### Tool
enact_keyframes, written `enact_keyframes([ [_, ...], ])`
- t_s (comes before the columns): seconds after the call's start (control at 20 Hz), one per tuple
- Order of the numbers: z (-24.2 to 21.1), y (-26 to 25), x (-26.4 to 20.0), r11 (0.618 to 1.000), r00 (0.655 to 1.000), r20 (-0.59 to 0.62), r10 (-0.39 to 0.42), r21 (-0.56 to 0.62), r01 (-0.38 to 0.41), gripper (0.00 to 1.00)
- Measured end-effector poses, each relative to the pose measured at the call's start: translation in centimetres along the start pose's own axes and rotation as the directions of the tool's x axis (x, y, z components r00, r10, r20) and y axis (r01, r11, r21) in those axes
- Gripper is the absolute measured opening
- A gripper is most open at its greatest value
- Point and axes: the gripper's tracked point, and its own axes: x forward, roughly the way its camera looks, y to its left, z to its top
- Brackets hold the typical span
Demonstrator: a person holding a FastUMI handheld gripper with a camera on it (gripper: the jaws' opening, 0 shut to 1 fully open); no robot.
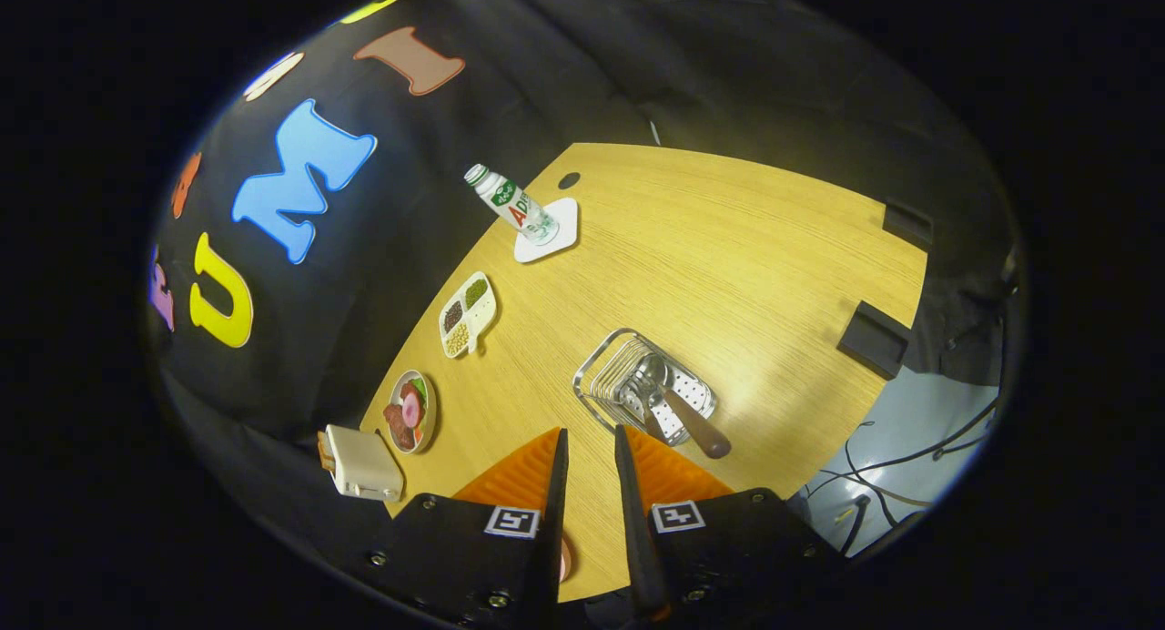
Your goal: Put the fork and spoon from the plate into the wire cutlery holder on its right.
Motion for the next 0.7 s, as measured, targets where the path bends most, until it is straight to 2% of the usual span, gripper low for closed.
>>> enact_keyframes([
  [0.15,0.4,2.4,-0.5,0.99,0.998,0.034,0.045,-0.138,-0.039,0.3],
  [0.35,2.7,6.9,-1.8,0.95,0.978,0.165,0.128,-0.305,-0.073,0.31],
  [0.5,5.5,9.6,-4.1,0.913,0.938,0.298,0.176,-0.406,-0.042,0.31],
  [0.7,9.0,12.5,-8.6,0.861,0.853,0.466,0.235,-0.507,0.04,0.31],
])
